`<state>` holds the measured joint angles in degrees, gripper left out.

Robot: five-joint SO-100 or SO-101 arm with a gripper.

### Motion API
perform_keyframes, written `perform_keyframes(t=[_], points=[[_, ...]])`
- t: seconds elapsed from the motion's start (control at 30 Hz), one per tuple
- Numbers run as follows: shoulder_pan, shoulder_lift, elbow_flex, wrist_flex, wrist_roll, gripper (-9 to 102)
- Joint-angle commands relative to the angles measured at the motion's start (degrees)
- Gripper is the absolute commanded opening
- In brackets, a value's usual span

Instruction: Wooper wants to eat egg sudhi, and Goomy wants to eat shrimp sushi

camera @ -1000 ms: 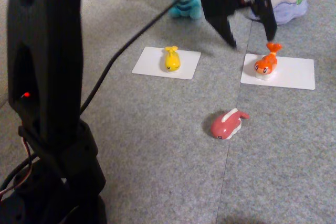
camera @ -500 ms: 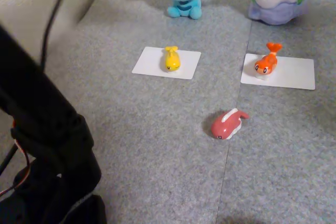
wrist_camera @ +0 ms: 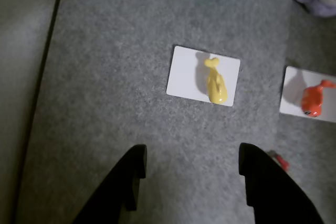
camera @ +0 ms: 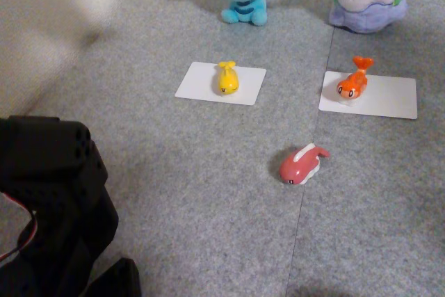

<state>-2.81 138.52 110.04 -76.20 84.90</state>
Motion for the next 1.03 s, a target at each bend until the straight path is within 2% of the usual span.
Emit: perform_keyframes(t=[0.0, 0.2, 0.53, 1.0], points=[[-0.3, 5.1, 5.4, 5.0, 1.0, 21], [-0.2, 9.1, 19.5, 14.2, 2.6, 21], [-0.2, 10.1, 40.1, 35.5, 7.0, 21], [-0.4, 9.3, 49.4, 47.7, 7.0, 21]])
